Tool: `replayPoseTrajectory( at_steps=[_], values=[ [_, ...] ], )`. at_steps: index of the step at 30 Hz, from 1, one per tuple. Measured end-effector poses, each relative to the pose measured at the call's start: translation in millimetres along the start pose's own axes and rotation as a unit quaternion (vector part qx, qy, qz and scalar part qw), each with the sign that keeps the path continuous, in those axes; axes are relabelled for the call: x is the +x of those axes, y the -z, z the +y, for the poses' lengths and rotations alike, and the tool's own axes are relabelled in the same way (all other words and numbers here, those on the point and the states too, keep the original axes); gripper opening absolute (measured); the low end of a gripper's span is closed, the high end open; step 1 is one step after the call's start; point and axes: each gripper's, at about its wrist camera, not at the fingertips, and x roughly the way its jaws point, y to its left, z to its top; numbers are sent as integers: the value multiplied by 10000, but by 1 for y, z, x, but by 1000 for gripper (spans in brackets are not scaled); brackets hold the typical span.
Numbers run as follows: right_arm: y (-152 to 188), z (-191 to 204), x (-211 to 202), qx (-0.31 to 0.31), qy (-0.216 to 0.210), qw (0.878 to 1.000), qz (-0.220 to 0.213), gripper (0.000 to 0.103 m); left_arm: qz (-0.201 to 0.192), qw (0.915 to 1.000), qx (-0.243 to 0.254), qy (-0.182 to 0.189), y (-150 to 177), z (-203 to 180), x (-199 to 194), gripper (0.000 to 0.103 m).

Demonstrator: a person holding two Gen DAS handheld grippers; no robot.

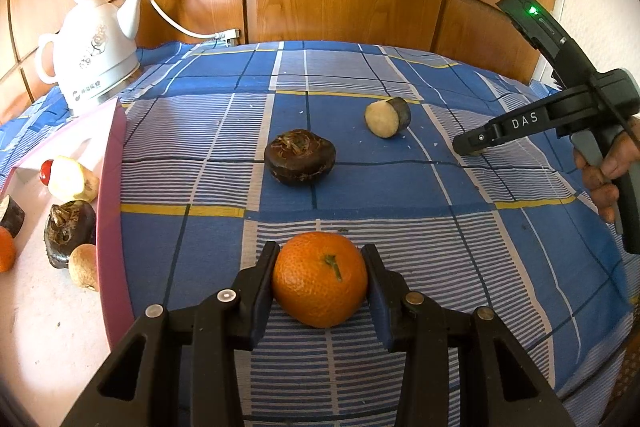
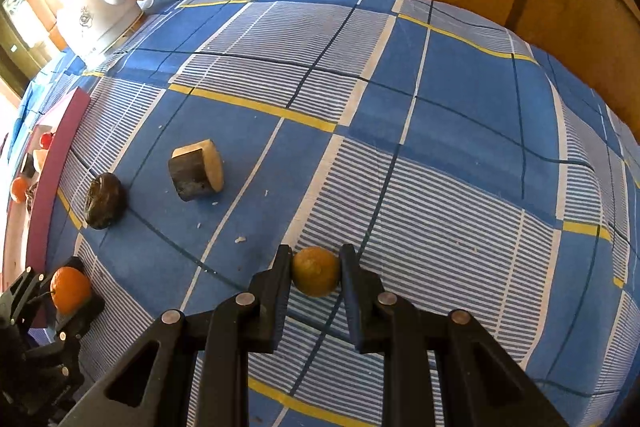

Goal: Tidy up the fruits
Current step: 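Carry the mandarin orange into the pink tray and open the left gripper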

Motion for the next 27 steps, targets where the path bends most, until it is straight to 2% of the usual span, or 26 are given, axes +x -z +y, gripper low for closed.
replayPoseTrajectory(
  at_steps=[14,27],
  values=[
    [-3,10,3,-93,106,9999,-39,24,1,10000,27,-45,0,-1,0,43],
    [-4,13,3,-259,11,9997,-30,25,2,10000,39,-56,1,0,1,43]
  ],
)
